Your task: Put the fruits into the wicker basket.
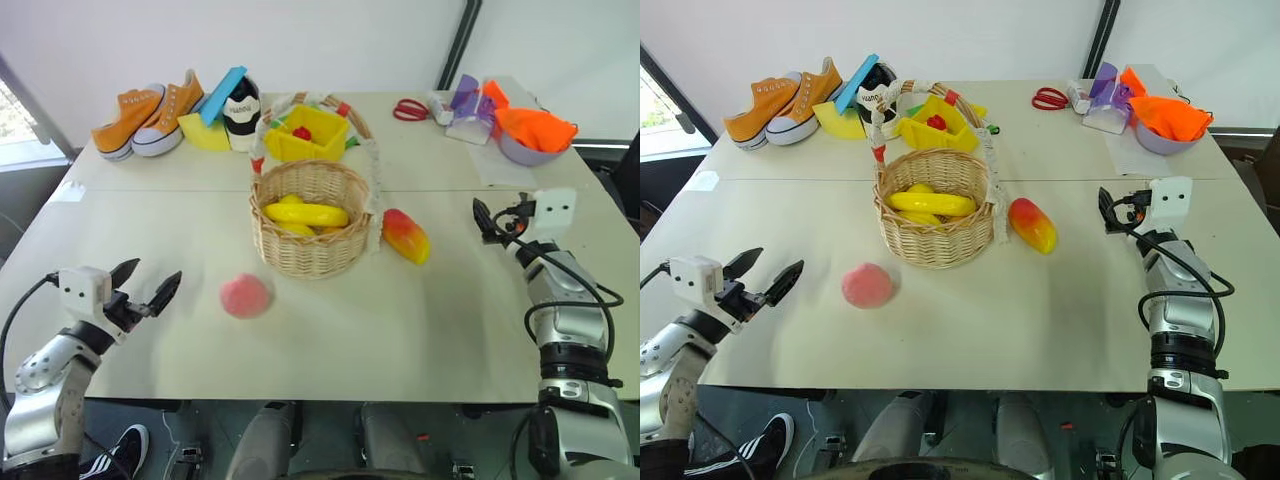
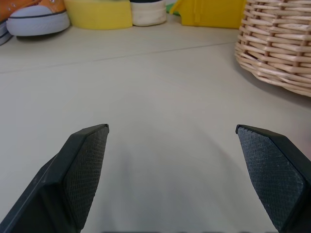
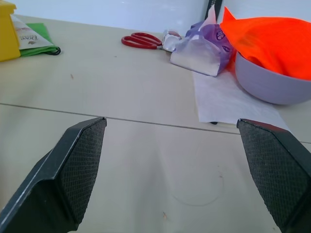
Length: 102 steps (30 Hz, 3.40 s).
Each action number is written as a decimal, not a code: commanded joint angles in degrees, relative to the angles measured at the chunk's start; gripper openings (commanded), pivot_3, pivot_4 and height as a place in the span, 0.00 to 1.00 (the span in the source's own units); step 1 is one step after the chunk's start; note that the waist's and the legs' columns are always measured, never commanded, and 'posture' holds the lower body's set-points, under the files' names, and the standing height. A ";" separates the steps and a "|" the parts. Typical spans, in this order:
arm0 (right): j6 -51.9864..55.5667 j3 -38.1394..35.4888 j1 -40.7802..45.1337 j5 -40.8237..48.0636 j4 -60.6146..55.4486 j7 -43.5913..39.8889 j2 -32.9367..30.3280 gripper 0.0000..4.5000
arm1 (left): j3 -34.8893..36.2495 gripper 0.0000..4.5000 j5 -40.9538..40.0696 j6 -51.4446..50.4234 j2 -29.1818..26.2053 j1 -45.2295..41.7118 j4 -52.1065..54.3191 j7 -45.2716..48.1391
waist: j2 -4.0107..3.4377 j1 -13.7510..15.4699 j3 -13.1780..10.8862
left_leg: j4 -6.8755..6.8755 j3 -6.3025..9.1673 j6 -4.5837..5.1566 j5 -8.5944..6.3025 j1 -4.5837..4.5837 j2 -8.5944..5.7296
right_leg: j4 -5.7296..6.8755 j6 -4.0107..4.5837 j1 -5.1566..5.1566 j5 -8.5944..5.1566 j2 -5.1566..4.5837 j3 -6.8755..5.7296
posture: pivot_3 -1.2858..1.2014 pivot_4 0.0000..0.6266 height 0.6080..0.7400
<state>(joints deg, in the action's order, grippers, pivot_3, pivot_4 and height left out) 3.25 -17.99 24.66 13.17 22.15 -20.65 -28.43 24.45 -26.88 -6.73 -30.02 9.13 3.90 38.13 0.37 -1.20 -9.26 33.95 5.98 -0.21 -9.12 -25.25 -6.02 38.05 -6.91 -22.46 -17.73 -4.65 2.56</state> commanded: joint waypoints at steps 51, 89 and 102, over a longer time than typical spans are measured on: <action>24.87 5.18 -25.45 12.61 -49.15 -6.18 -4.43 1.00 | 0.90 1.00 -7.59 3.55 -6.05 -4.28 3.23 18.46 | -0.02 0.14 0.00 | -0.03 0.05 -0.12 -0.09 -0.05 0.03 | -0.08 0.44 -0.02 -0.24 -0.03 -0.01 | 0.52 0.24 1.00; 51.33 16.34 3.00 4.30 -31.69 1.65 -0.53 0.61 | -5.61 1.00 -9.23 -3.58 -7.14 -1.19 16.97 20.46 | -0.02 0.43 -0.03 | -0.13 0.07 0.02 -0.06 -0.12 0.02 | -0.40 0.46 -0.17 -0.24 -0.06 -0.10 | 0.52 0.24 1.00; 55.46 4.92 -10.84 14.50 -48.63 -10.45 -10.19 0.61 | -5.69 1.00 -8.92 -2.96 -6.06 -2.02 15.25 19.99 | -0.02 0.78 -0.03 | -0.12 0.07 0.05 -0.10 -0.14 -0.01 | -0.48 0.46 -0.09 -0.24 -0.09 -0.11 | 0.52 0.24 1.00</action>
<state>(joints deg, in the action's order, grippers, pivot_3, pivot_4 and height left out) 58.50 -10.31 15.47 24.72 -21.67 -27.54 -36.68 18.49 -35.60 -10.65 -35.94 7.37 18.53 58.36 0.35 -0.42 -9.29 33.83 6.05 -0.13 -9.23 -25.39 -6.02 37.56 -6.45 -22.47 -17.97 -4.74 2.44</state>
